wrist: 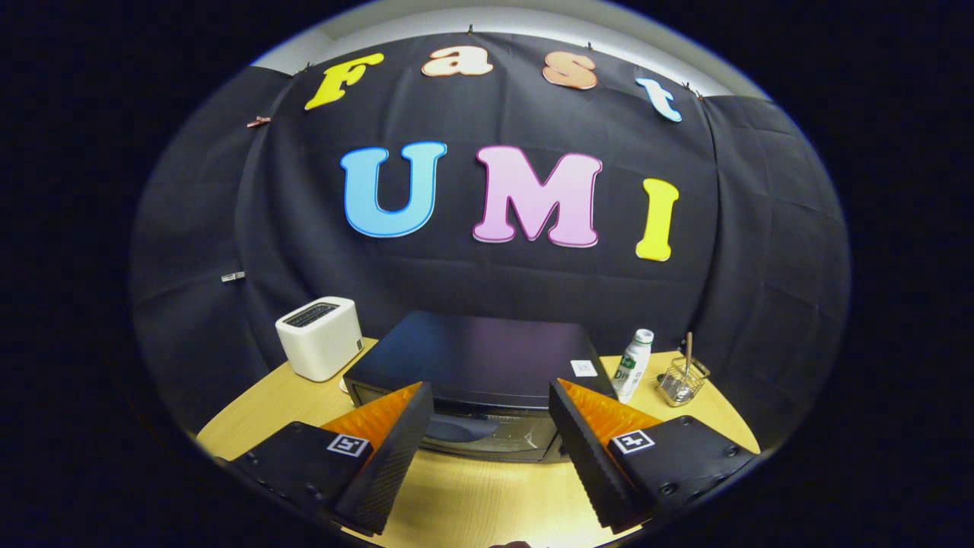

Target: Open the toaster oven, put the food inside, and close the toaster oven door.

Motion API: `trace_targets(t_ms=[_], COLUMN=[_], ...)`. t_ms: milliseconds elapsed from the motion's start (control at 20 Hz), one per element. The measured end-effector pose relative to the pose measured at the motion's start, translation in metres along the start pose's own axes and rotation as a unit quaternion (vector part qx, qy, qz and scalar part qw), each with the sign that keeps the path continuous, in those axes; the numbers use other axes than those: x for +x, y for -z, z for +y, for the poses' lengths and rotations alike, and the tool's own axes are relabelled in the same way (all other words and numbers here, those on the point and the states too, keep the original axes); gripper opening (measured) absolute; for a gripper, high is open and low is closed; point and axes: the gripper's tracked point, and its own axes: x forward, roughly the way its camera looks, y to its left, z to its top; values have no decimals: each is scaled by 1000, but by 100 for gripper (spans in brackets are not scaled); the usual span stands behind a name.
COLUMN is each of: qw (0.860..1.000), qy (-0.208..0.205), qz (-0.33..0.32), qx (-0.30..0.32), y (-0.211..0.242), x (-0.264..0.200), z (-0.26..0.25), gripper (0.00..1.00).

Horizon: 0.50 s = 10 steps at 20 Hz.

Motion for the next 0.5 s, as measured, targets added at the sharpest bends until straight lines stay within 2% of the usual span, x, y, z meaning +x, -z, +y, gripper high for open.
trace_targets(t_ms=[150,300,500], qw=[999,999,999], qy=[13,8,20], qz=[-31,-32,-32], qx=[6,13,20], y=[-16,-19,-20], x=[-27,-51,-85], z=[-34,-68,-133], gripper=[98,98,98])
